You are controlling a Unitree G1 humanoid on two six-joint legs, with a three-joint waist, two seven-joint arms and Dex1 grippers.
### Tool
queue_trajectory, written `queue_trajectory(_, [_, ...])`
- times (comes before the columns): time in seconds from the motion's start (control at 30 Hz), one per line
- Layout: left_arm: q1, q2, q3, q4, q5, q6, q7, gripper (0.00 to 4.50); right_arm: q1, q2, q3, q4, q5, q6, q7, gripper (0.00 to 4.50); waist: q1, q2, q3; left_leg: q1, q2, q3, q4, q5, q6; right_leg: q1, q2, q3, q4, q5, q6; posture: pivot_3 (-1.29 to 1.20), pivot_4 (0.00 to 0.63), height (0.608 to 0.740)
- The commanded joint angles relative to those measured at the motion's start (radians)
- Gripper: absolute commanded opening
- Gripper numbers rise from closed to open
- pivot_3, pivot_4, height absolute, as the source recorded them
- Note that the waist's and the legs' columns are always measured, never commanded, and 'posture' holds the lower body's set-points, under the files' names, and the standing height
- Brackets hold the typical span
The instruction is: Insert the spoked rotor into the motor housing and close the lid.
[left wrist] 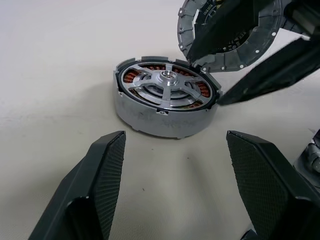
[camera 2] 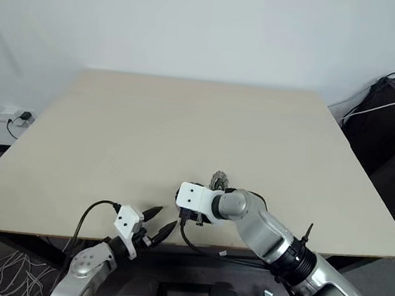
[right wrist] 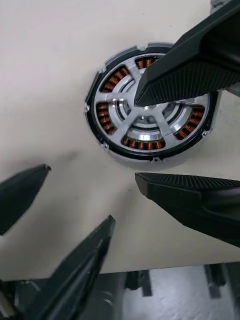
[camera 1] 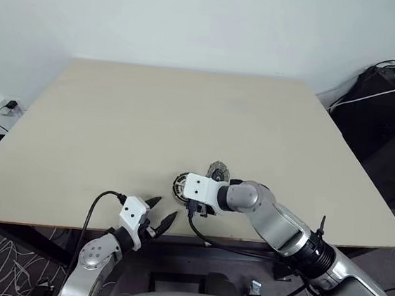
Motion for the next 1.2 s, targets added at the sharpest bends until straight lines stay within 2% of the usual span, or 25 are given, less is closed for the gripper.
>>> queue_trajectory(0.03, [-0.003, 0.006, 0.003, -0.026, -0.011, 0.0, -0.003, 3.4, -0.008, -0.005, 0.004, 0.011, -0.05, -0.059, 0.013, 2.26, 0.001, 0.0, 0.0, 0.0, 0.0, 0.0, 0.0, 0.0, 0.0, 0.0, 0.0, 0.0, 0.0, 0.0, 0.0, 0.0, 0.0, 0.74])
queue_trajectory(0.17, [-0.002, 0.005, 0.005, -0.027, -0.011, 0.001, -0.003, 3.4, -0.005, 0.006, 0.014, 0.034, -0.086, -0.086, 0.03, 2.26, 0.005, 0.0, 0.0, 0.0, 0.0, 0.0, 0.0, 0.0, 0.0, 0.0, 0.0, 0.0, 0.0, 0.0, 0.0, 0.0, 0.0, 0.74])
queue_trajectory(0.2, [-0.002, 0.005, 0.005, -0.027, -0.011, 0.001, -0.003, 3.4, -0.005, 0.01, 0.015, 0.039, -0.092, -0.089, 0.034, 2.07, 0.007, 0.0, 0.0, 0.0, 0.0, 0.0, 0.0, 0.0, 0.0, 0.0, 0.0, 0.0, 0.0, 0.0, 0.0, 0.0, 0.0, 0.74])
queue_trajectory(0.27, [-0.001, 0.004, 0.005, -0.027, -0.012, 0.001, -0.004, 3.4, -0.004, 0.019, 0.017, 0.054, -0.107, -0.095, 0.042, 1.61, 0.009, 0.0, 0.0, 0.0, 0.0, 0.0, 0.0, 0.0, 0.0, 0.0, 0.0, 0.0, 0.0, 0.0, 0.0, 0.0, 0.0, 0.74])
queue_trajectory(0.43, [-0.001, 0.001, 0.005, -0.027, -0.012, -0.001, -0.002, 3.4, 0.003, 0.047, 0.023, 0.109, -0.136, -0.113, 0.049, 0.02, 0.01, 0.0, 0.0, 0.0, 0.0, 0.0, 0.001, 0.0, 0.0, 0.0, 0.0, 0.0, 0.001, 0.0, 0.0, 0.0, 0.0, 0.74])
queue_trajectory(0.87, [0.004, -0.001, 0.006, -0.028, -0.013, -0.002, -0.001, 3.4, 0.017, 0.078, -0.031, 0.153, -0.157, -0.086, 0.058, 0.02, 0.009, -0.001, -0.001, 0.004, 0.001, 0.0, 0.002, 0.0, 0.0, 0.004, 0.0, 0.0, 0.002, 0.0, 0.0, 0.0, 0.0, 0.74])
queue_trajectory(1.2, [-0.002, -0.003, 0.003, -0.022, -0.014, 0.001, -0.006, 3.4, 0.042, 0.159, -0.121, 0.131, -0.101, 0.128, 0.038, 0.02, 0.013, -0.001, -0.001, 0.008, 0.001, -0.001, 0.002, -0.003, -0.005, 0.008, -0.001, 0.0, 0.002, 0.0, 0.002, 0.0, 0.0, 0.74])
